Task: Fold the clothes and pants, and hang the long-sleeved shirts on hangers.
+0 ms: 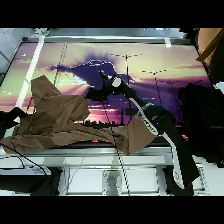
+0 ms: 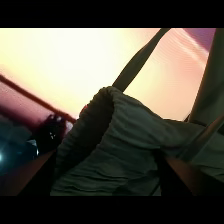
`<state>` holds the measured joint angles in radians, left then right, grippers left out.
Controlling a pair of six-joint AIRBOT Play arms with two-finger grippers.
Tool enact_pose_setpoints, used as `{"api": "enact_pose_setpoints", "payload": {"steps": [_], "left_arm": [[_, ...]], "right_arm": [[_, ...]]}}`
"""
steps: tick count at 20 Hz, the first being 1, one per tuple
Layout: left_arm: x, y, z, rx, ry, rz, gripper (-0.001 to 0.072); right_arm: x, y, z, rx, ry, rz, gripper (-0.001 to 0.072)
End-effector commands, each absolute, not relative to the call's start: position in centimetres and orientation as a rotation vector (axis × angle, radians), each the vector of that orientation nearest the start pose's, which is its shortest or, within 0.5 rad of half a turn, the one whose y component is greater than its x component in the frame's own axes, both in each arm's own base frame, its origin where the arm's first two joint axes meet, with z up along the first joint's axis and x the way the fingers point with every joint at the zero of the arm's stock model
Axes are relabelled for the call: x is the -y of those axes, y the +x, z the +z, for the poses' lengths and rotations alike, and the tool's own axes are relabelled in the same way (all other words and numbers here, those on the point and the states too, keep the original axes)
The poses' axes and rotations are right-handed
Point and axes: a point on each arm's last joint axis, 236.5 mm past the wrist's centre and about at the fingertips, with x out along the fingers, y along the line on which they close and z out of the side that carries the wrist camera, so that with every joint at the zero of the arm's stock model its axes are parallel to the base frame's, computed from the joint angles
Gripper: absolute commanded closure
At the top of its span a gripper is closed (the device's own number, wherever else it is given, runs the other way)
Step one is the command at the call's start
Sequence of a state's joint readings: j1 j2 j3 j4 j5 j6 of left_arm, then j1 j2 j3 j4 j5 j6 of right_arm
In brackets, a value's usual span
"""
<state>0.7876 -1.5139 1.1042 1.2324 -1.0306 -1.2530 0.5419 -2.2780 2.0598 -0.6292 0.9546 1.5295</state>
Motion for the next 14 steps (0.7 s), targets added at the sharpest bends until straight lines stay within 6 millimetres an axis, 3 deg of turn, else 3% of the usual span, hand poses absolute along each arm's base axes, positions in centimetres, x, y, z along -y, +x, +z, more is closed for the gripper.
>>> {"api": "enact_pose_setpoints", "payload": {"steps": [1,4,6,7,9,11,14], "left_arm": [[-22.3,32.7,-8.4,-1.242,-0.605,0.307,0.0025],[-21.3,33.4,-8.4,-1.249,-0.584,0.281,0.0025],[-20.6,33.9,-8.4,-1.251,-0.569,0.264,0.0033],[-20.3,34.1,-8.4,-1.254,-0.564,0.258,0.0165],[-20.1,34.3,-8.4,-1.253,-0.557,0.251,0.0676],[-19.9,35.0,-8.0,-1.220,-0.589,0.249,0.0687],[-19.4,37.3,-5.7,-1.126,-0.657,0.224,0.0687]], "right_arm": [[-47.2,45.7,-8.4,-1.304,0.614,0.835,0.0269],[-48.2,44.7,-8.8,-1.309,0.597,0.850,0.0292],[-48.5,44.5,-8.9,-1.300,0.579,0.864,0.0559],[-48.6,44.8,-8.8,-1.288,0.583,0.861,0.0671],[-48.2,45.9,-7.6,-1.249,0.598,0.852,0.0698],[-47.0,47.3,-4.9,-1.202,0.609,0.854,0.0698],[-44.1,47.7,2.4,-1.111,0.531,0.957,0.0698]]}}
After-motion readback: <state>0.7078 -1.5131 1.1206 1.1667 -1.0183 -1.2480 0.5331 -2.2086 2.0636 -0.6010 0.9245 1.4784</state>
